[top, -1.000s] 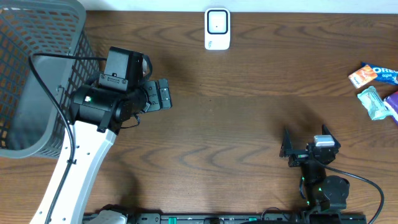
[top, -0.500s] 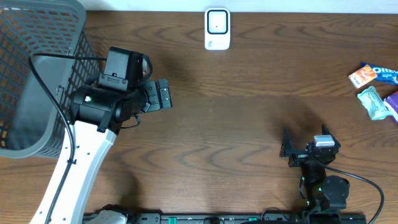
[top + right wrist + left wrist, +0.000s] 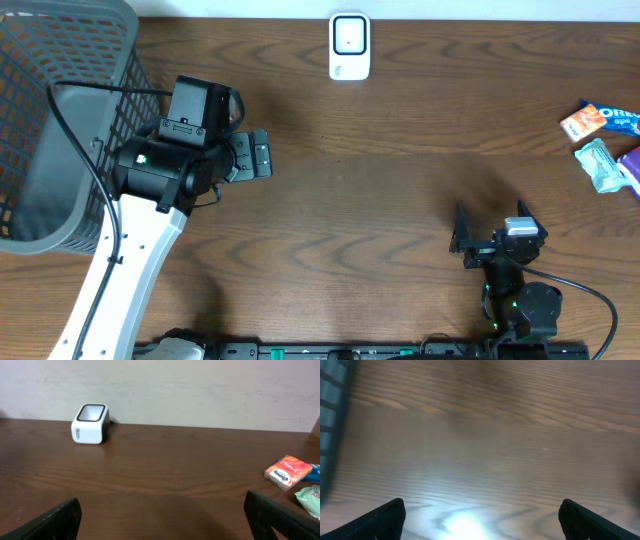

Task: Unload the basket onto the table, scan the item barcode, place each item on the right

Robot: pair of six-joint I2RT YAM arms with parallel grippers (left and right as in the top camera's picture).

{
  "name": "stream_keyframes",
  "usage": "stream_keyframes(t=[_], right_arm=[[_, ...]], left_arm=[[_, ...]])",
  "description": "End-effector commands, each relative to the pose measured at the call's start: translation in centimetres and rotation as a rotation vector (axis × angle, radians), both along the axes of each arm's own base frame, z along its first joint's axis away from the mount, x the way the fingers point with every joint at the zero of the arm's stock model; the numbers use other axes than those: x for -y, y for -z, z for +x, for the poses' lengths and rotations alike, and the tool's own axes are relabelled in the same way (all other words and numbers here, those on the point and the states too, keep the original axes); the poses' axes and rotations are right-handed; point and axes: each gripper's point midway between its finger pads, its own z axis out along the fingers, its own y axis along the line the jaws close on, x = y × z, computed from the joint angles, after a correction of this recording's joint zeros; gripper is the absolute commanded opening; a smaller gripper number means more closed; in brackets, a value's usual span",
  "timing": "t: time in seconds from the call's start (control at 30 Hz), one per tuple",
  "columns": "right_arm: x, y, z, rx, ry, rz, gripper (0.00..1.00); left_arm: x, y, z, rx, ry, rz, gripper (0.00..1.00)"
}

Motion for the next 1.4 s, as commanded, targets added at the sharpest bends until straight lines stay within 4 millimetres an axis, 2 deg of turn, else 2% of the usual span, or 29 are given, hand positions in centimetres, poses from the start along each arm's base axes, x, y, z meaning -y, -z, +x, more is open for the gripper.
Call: stream_keyframes(t=[0.0, 0.4, 0.57, 0.67, 0.87, 1.1, 1.37], right_arm=[[-0.2, 0.0, 0.0, 0.003, -0.012, 0.0, 0.99], [-0.2, 0.0, 0.0, 0.003, -0.012, 0.0, 0.99], [-0.2, 0.0, 0.0, 0.003, -0.012, 0.0, 0.99], [-0.2, 0.0, 0.0, 0.003, -0.012, 0.0, 0.99], [-0.2, 0.0, 0.0, 0.003, -0.012, 0.0, 0.99], [-0.3, 0.0, 0.0, 0.003, -0.012, 0.0, 0.99], [-0.2, 0.0, 0.0, 0.003, -0.012, 0.0, 0.99]], left_arm=[[-1.6, 0.1, 0.3, 0.014, 0.025, 0.112, 0.98], [-2.1, 0.5, -1.9, -0.022, -0.001, 0.104, 0.98], [-2.5, 2.6, -3.3, 0.03, -0.002, 0.088, 0.98], [-2.4, 4.2, -3.6, 0.129, 0.023, 0.07, 0.98], [-0.4, 6.1, -4.2, 0.435, 0.224, 0.011, 0.98], [-1.0, 8.0, -6.5, 0.644, 0.212, -0.023, 0.98], [-1.7, 8.0, -6.6, 0.828, 0.178, -0.039, 0.98]])
